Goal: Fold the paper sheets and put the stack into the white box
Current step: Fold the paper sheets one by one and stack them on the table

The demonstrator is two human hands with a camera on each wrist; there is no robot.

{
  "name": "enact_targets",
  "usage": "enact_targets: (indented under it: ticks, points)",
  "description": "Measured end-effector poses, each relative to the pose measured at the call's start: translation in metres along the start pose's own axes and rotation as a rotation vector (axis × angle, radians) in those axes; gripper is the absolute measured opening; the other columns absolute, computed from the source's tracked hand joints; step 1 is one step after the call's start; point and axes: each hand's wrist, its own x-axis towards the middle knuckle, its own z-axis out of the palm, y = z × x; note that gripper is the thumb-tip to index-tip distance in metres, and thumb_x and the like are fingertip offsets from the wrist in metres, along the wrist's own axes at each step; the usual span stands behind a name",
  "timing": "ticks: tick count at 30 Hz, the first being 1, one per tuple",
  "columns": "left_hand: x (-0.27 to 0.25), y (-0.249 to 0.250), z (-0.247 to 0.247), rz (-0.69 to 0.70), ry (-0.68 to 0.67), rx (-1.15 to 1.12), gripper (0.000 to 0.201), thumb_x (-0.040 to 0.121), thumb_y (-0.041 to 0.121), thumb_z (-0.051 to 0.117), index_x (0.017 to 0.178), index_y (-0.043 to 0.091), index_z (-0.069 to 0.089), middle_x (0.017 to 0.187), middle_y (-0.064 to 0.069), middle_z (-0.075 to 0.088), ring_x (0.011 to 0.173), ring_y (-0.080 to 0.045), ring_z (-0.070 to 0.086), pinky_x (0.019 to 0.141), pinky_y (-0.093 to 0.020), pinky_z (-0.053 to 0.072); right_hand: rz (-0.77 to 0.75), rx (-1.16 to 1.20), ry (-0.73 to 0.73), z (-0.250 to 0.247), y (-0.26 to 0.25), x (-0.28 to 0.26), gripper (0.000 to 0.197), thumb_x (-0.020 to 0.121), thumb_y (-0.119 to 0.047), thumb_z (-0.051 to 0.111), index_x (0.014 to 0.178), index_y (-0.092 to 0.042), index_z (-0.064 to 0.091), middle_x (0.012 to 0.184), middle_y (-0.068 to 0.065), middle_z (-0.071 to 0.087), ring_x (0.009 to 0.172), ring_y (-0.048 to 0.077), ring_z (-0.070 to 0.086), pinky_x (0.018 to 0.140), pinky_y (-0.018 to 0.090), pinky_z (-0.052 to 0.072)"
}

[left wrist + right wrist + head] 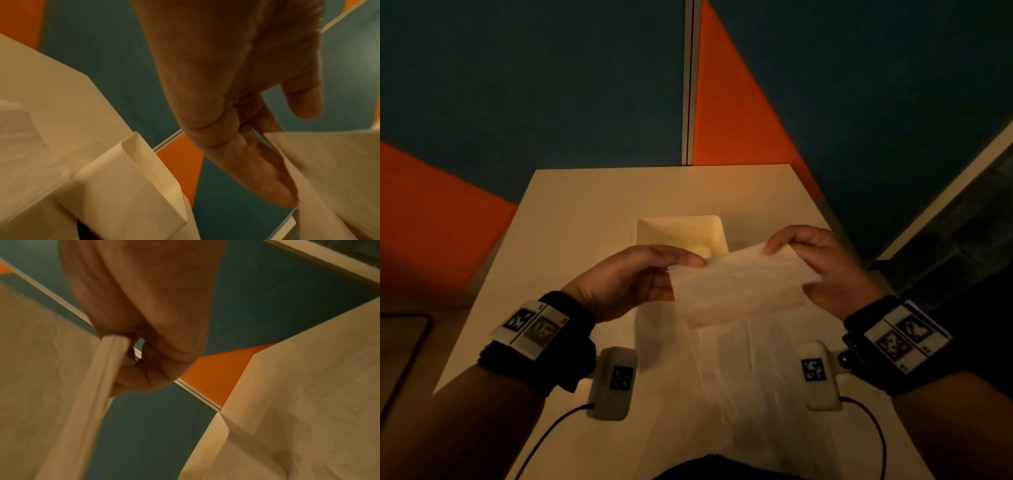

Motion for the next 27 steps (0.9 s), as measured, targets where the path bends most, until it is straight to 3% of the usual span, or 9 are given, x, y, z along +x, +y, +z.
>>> enact_targets:
  ticks: [4, 6, 9, 12, 15, 17, 19, 21, 27]
  points:
    - [0.005, 0.002, 0.007, -0.037, -0.065, 0.056, 0.027, 0.080, 0.015, 0.052, 0.090, 0.019, 0.077, 0.098, -0.001, 0.071, 0.090, -0.015, 0.067, 0.077, -0.024, 0.054, -0.002, -0.101, -0.102, 0.013, -0.005, 0.004, 0.058, 0.085, 0.013, 0.044, 0.046, -0.022, 0.068, 0.058, -0.008, 0.062, 0.053, 0.002, 0.057, 0.046, 0.014, 0.042]
    - [0.006, 0.000, 0.014, -0.049, -0.099, 0.066, 0.022, 0.081, 0.006, 0.059, 0.089, 0.017, 0.077, 0.101, -0.006, 0.071, 0.094, -0.018, 0.066, 0.082, -0.027, 0.054, 0.000, -0.137, -0.144, 0.020, -0.006, 0.004, 0.057, 0.084, 0.015, 0.045, 0.047, -0.021, 0.069, 0.056, -0.007, 0.063, 0.052, 0.001, 0.057, 0.046, 0.014, 0.043]
    - [0.010, -0.010, 0.019, -0.027, -0.043, 0.114, 0.023, 0.074, 0.000, 0.066, 0.082, 0.018, 0.078, 0.098, -0.004, 0.073, 0.093, -0.015, 0.067, 0.081, -0.025, 0.054, 0.009, -0.091, -0.170, 0.025, -0.004, 0.004, 0.034, 0.087, 0.008, 0.049, 0.077, -0.016, 0.071, 0.070, -0.005, 0.069, 0.061, 0.004, 0.061, 0.053, 0.017, 0.047]
    - [0.008, -0.021, 0.012, -0.005, 0.160, 0.089, 0.025, 0.076, -0.007, 0.062, 0.083, 0.012, 0.077, 0.090, 0.001, 0.074, 0.082, -0.009, 0.068, 0.067, -0.020, 0.053, 0.078, -0.065, -0.075, 0.018, 0.015, 0.006, 0.027, 0.091, 0.002, 0.049, 0.107, -0.016, 0.062, 0.085, 0.002, 0.066, 0.070, 0.012, 0.059, 0.053, 0.018, 0.046]
    - [-0.001, -0.034, -0.005, 0.000, 0.367, 0.041, 0.031, 0.080, -0.006, 0.060, 0.101, 0.013, 0.071, 0.097, 0.002, 0.072, 0.083, -0.011, 0.067, 0.062, -0.021, 0.054, 0.177, -0.606, -0.051, 0.008, 0.056, 0.007, 0.035, 0.088, -0.012, 0.061, 0.121, -0.020, 0.054, 0.109, 0.000, 0.059, 0.102, 0.017, 0.057, 0.073, 0.019, 0.048]
    - [-0.009, -0.043, -0.016, 0.004, 0.502, 0.015, 0.036, 0.083, -0.005, 0.058, 0.111, 0.016, 0.066, 0.105, 0.002, 0.067, 0.090, -0.018, 0.064, 0.066, -0.027, 0.056, 0.270, -1.142, -0.212, 0.004, 0.086, 0.002, 0.060, 0.083, -0.030, 0.068, 0.136, -0.024, 0.041, 0.136, -0.001, 0.044, 0.127, 0.019, 0.042, 0.098, 0.029, 0.041]
    - [-0.017, -0.054, -0.028, -0.020, 0.640, 0.001, 0.039, 0.084, -0.004, 0.059, 0.116, 0.018, 0.060, 0.108, 0.002, 0.062, 0.094, -0.024, 0.062, 0.069, -0.032, 0.057, 0.307, -1.466, -0.387, 0.003, 0.110, -0.007, 0.082, 0.080, -0.041, 0.066, 0.148, -0.025, 0.022, 0.154, -0.001, 0.020, 0.141, 0.022, 0.021, 0.112, 0.039, 0.026]
    - [-0.025, -0.064, -0.038, -0.039, 0.734, 0.030, 0.043, 0.083, -0.005, 0.061, 0.121, 0.016, 0.058, 0.112, -0.003, 0.060, 0.096, -0.028, 0.061, 0.071, -0.034, 0.056, 0.299, -1.544, -0.436, 0.002, 0.126, -0.014, 0.087, 0.081, -0.041, 0.064, 0.150, -0.026, 0.012, 0.158, 0.000, 0.007, 0.145, 0.022, 0.009, 0.115, 0.042, 0.019]
    - [-0.045, -0.091, -0.061, -0.143, 0.829, 0.332, 0.047, 0.080, -0.001, 0.067, 0.123, 0.018, 0.059, 0.121, -0.007, 0.055, 0.099, -0.029, 0.058, 0.082, -0.037, 0.048, 0.342, -1.513, -0.444, 0.004, 0.138, -0.020, 0.087, 0.084, -0.036, 0.061, 0.151, -0.023, 0.007, 0.159, 0.007, -0.003, 0.146, 0.023, 0.005, 0.117, 0.041, 0.018]
